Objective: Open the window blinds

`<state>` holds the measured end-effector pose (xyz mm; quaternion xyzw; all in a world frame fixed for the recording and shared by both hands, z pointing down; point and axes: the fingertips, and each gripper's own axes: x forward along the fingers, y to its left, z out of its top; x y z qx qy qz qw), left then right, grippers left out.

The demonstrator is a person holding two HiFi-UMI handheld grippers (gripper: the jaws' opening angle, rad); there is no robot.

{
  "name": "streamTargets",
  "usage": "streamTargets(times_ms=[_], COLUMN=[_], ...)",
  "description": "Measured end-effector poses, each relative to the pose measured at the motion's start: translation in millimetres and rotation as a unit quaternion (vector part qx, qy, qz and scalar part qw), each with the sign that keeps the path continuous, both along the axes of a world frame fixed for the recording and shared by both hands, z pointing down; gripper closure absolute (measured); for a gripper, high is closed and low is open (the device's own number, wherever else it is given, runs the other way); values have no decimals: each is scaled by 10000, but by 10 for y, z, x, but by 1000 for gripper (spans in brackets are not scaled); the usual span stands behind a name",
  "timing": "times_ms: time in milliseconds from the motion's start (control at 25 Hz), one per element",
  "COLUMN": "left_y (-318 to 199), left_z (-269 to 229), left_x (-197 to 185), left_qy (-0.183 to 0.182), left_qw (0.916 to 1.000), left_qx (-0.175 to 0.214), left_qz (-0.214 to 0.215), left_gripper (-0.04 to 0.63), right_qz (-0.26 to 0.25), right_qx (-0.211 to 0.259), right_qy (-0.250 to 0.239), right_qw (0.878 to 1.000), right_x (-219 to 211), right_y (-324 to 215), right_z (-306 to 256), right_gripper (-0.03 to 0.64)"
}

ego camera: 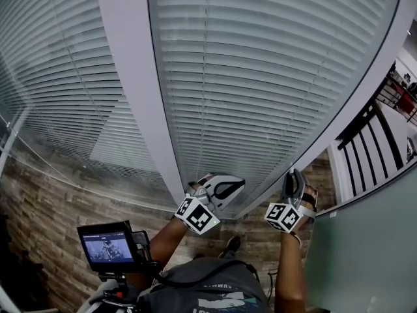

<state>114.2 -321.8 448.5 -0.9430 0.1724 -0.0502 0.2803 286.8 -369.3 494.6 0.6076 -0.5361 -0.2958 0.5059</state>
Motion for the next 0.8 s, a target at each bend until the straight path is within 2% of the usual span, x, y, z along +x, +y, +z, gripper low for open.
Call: streamTargets(times_ms=[40,80,120,160,200,240,280,320,360,440,480,560,600,640,680,720,760,800], left_y=[5,6,3,-4,-15,-27,-40,-50,-57,-59,-54,-43,-41,-42,-43,-44,-43,-39], left_z=[-1,-3,-5,-6,-7,-7,-7,-7,-4,3,5,7,9,11,15,18,21,22], left_x=[6,6,2,-5,-16,-28,-41,-52,-61,-65,-61,-52,-51,-53,-57,-60,-59,-54], left_qy=[0,3,8,13,16,17,21,26,28,24,22,19,17,19,24,27,29,26], left_qw=[10000,10000,10000,10000,10000,10000,10000,10000,10000,10000,10000,10000,10000,10000,10000,10000,10000,10000], left_qx=[8,13,14,14,14,12,10,7,3,-8,-11,-4,0,-1,-8,-18,-27,-34], left_qz=[6,8,6,-2,-13,-26,-40,-53,-65,-73,-69,-56,-55,-57,-59,-58,-53,-42], left_gripper=[592,591,592,592,592,592,592,592,591,592,592,592,592,592,592,592,592,591], right_qz=[-41,-95,-163,-227,-262,-259,-229,-184,-125,36,104,157,147,122,94,77,81,92], right_qx=[14,39,104,236,415,580,682,718,712,676,684,752,779,779,743,655,514,348], right_qy=[-325,-855,-1566,-2407,-3281,-4061,-4661,-5072,-5343,-5655,-5704,-5586,-5430,-5163,-4711,-4020,-3106,-2061], right_qw=[9995,9963,9875,9700,9434,9116,8818,8587,8422,8220,8184,8259,8360,8527,8789,9132,9491,9779], right_x=[2,-1,-7,-6,13,45,79,107,131,183,204,217,211,197,172,139,106,78], right_y=[4,7,13,23,36,45,45,35,19,-14,-23,-20,-16,-12,-10,-8,-4,1], right_z=[-3,-13,-36,-75,-122,-163,-184,-184,-170,-123,-104,-95,-101,-112,-127,-129,-107,-72], right_gripper=[517,517,516,514,512,511,511,511,511,512,512,512,512,512,512,512,512,512])
